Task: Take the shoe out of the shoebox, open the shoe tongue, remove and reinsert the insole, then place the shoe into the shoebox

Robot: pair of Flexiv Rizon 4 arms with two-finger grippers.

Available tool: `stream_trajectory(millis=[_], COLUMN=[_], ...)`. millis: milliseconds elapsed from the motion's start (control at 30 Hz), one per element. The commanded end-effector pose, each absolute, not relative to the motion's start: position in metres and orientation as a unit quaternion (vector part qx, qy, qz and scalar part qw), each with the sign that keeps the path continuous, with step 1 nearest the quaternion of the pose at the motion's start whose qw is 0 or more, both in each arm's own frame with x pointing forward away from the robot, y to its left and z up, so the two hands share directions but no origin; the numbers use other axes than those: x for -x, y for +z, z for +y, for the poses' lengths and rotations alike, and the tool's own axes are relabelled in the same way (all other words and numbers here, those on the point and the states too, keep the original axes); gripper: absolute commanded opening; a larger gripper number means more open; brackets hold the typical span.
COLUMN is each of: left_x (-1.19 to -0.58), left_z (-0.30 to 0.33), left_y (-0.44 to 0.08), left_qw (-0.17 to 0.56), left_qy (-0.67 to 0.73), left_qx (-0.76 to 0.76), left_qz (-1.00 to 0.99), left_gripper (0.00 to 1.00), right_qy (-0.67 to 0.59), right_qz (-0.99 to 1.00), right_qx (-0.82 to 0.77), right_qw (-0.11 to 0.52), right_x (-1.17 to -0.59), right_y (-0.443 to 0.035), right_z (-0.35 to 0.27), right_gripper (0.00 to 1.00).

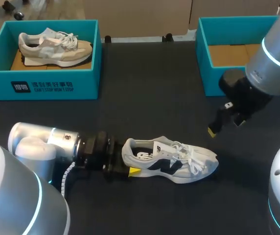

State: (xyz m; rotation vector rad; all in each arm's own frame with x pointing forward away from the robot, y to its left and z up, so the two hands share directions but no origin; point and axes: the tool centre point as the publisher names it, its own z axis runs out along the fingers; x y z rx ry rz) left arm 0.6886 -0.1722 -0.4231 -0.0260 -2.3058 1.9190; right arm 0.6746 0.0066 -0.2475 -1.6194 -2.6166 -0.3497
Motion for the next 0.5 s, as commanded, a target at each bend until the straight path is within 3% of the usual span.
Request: stream_trajectory(millis=[33, 267, 500], left_x=[-0.688, -0.688, -0.688], left_z=[-0.174, -0.174, -0.174], left_y=[-0.423, -0.423, -0.423], left_qw=[0.071, 0.071, 0.071], left_qy=[0.637, 0.637, 0.637], left_qx=[0.008, 0.008, 0.008], left_qz=[-0.767, -0.767, -0.767], left_gripper=[0.00, 0.00, 0.00], right_qy=[-0.019, 0.042, 0.039], right_qz=[-0.754, -0.701, -0.706], right_qx=[0.655, 0.711, 0.706], right_qw=[-0.036, -0.045, -0.042], right_x=[-0.689, -0.691, -0.690], right_y=[-0.258, -0.274, -0.276], right_z=[0.041, 0.083, 0.084], right_gripper=[1.00, 1.00, 1.00])
